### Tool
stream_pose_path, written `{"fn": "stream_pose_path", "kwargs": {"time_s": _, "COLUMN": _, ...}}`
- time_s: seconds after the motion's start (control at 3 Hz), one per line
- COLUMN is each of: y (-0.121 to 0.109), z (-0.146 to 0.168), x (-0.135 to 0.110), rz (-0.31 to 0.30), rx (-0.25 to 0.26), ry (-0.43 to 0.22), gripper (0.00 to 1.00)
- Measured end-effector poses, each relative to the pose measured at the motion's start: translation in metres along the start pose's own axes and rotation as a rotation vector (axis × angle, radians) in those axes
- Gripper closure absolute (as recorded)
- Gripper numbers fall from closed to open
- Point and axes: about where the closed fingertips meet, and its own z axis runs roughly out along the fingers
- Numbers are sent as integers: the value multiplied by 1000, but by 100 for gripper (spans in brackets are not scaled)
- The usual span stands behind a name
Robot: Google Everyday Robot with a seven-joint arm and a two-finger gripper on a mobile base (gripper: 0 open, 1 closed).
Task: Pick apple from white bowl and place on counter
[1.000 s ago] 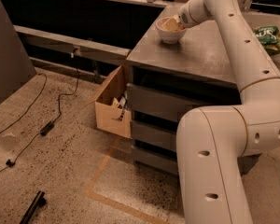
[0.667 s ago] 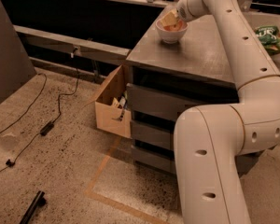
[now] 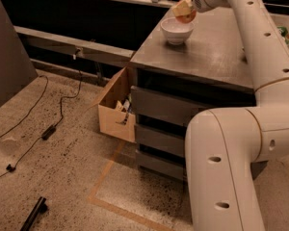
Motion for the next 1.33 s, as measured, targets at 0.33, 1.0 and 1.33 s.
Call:
{"fn": "stream_pose_path", "kwargs": {"time_s": 0.33, "y": -31, "z": -32, "x": 8, "rz": 26, "rx": 52, "ry": -9, "gripper": 100}}
{"fn": "stream_pose_path", "kwargs": {"time_s": 1.0, "y": -70, "z": -87, "x": 61, "rz": 74, "rx": 82, "ry": 65, "gripper": 100}}
{"fn": "stream_pose_path", "kwargs": {"time_s": 1.33, "y": -70, "z": -93, "x": 87, "rz": 102, "rx": 58, "ry": 114, "gripper": 100}}
